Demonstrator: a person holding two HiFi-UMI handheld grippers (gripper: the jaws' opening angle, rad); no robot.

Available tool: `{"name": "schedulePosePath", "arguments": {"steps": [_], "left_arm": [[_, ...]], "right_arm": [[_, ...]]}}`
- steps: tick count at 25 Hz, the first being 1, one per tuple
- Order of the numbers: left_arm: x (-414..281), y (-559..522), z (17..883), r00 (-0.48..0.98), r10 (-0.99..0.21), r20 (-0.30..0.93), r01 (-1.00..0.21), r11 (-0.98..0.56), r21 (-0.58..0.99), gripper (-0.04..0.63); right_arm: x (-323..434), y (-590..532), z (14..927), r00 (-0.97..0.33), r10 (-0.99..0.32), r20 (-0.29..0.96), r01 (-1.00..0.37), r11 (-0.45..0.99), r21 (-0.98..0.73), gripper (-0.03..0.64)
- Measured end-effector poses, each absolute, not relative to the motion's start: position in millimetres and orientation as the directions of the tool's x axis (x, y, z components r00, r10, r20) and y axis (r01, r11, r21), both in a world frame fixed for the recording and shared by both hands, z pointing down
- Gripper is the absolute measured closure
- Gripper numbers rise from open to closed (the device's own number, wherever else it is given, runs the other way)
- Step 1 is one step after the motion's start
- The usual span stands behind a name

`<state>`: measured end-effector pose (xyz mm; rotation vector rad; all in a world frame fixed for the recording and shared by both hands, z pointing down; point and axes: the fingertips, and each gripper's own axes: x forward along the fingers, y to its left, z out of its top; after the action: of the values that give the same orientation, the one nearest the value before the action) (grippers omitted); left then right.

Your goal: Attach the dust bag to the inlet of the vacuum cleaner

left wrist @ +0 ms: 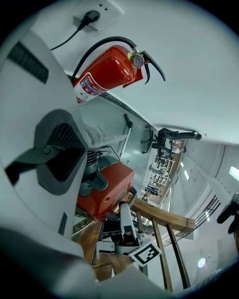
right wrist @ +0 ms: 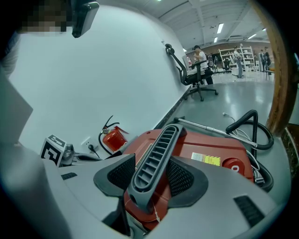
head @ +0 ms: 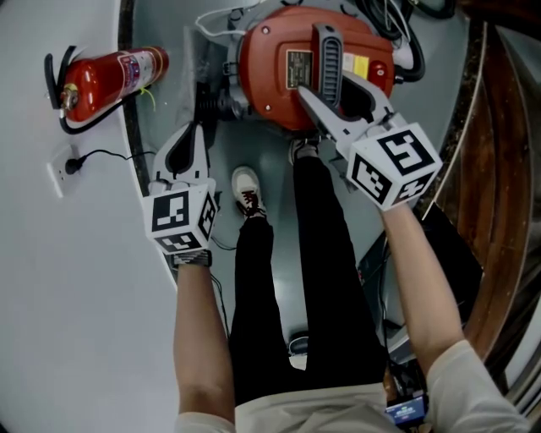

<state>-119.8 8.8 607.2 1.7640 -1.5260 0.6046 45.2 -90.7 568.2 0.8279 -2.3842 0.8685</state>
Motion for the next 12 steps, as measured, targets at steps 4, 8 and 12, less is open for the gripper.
{"name": "schedulePosePath", "arguments": {"steps": [4, 8, 12], "left_arm": [[-119.0, 8.8, 606.8, 0.191, -0.642, 0.742, -0.973, -0.027, 0.228, 0.589], [-117.2, 8.3, 606.6, 0.200, -0.644, 0.739, -0.970, -0.024, 0.242, 0.589], [-115.6, 8.2, 605.7, 0.210, -0.644, 0.736, -0.968, -0.030, 0.250, 0.589]], "right_arm": [[44.2, -90.3, 568.1, -0.709, -0.372, 0.599, -0.671, 0.617, -0.411, 0.406], [44.4, -90.6, 568.5, -0.708, -0.374, 0.599, -0.672, 0.617, -0.409, 0.407], [44.9, -90.7, 568.6, -0.705, -0.380, 0.598, -0.675, 0.618, -0.403, 0.407]]}}
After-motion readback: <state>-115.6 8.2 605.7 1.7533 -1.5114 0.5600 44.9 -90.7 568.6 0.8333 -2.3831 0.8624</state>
